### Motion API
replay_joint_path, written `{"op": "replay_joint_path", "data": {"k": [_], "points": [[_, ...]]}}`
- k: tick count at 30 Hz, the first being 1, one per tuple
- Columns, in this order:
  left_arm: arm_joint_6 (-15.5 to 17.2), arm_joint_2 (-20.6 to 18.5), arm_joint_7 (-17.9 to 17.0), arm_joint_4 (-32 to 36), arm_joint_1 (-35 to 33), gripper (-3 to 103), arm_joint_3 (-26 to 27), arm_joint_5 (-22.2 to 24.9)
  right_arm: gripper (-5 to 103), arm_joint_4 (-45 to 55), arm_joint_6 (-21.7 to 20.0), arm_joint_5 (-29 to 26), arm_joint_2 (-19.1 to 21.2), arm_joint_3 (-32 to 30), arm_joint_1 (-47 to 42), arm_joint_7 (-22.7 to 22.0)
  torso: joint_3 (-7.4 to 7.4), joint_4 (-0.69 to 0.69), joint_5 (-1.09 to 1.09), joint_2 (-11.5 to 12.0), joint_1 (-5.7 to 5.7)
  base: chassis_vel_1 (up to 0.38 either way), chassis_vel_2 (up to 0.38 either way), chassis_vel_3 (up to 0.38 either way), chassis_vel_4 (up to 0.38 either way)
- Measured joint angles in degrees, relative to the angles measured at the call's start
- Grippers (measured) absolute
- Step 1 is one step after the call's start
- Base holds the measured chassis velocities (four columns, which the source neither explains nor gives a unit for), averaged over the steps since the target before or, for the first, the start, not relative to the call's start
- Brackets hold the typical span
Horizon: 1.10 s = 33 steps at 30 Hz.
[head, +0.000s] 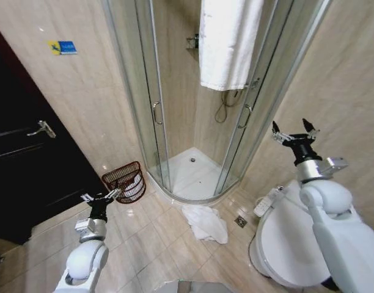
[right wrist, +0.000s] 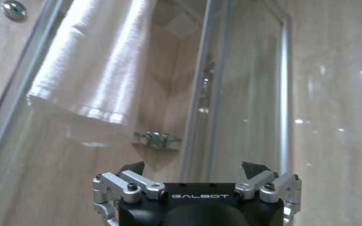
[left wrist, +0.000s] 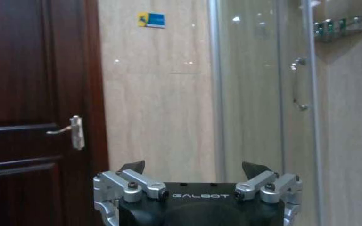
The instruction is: Discard the used towel into the hamper.
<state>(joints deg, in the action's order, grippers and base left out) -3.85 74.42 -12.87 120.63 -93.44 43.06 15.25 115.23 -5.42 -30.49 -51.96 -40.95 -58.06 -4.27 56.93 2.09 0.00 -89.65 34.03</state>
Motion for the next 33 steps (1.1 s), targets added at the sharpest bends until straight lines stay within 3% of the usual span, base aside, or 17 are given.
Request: {"op": "replay_joint_path", "data": {"k": [5,13,17,18,22,24,29,32,33], "points": [[-2.03,0.67,0.06,-1.06,-0.01,100,-0.04,-0.99,100,-1.05,0.13,0.52,0.51,0.65,1.68,0.39,-0.02,0.03,0.01,0.05,-0.01,0.076,0.069,0.067,0.062],[-3.64,2.48,-0.46,-1.14,-2.14,100,0.13,0.59,100,-2.17,1.98,-2.47,7.83,4.55,7.26,0.66,-0.06,-0.03,0.03,0.09,-0.06,0.009,0.012,0.014,0.004],[-5.26,4.28,-0.49,-2.41,-2.12,100,0.56,-2.36,100,-2.98,1.79,-5.21,9.48,7.91,15.12,1.56,-0.06,0.00,0.01,0.13,-0.06,0.000,0.000,0.000,0.000],[-5.72,4.92,-0.44,-3.36,-1.73,100,0.68,-3.74,100,-4.45,0.19,-6.73,10.00,12.41,23.95,1.57,-0.07,0.01,-0.01,0.14,-0.06,0.000,0.000,0.000,0.000],[-6.17,5.05,0.01,-4.76,-0.03,100,0.91,-4.24,100,-8.49,-1.85,-9.22,10.14,19.73,37.11,0.97,-0.07,0.01,0.01,0.16,-0.06,0.000,0.000,0.000,0.000],[-5.55,4.73,0.21,-5.17,1.43,100,0.75,-3.63,100,-12.97,-2.72,-10.17,8.96,26.54,47.63,0.89,-0.08,0.00,0.00,0.16,-0.08,0.000,0.000,0.000,0.000],[-4.80,4.75,0.46,-5.24,2.89,100,0.39,-4.03,100,-18.85,-4.09,-10.17,4.43,34.06,60.24,0.15,-0.08,-0.01,0.01,0.18,-0.07,0.000,0.000,0.000,0.000],[-4.55,5.54,0.57,-4.61,2.55,100,-0.19,-4.24,100,-24.41,-5.97,-8.98,-3.11,38.63,71.53,-2.63,-0.09,0.01,-0.05,0.19,-0.07,0.000,0.000,0.000,0.000],[-4.55,5.54,0.57,-4.61,2.55,100,-0.19,-4.24,100,-24.41,-5.97,-8.98,-3.11,38.63,71.53,-2.63,-0.09,0.01,-0.05,0.19,-0.07,0.000,0.000,0.000,0.000]]}}
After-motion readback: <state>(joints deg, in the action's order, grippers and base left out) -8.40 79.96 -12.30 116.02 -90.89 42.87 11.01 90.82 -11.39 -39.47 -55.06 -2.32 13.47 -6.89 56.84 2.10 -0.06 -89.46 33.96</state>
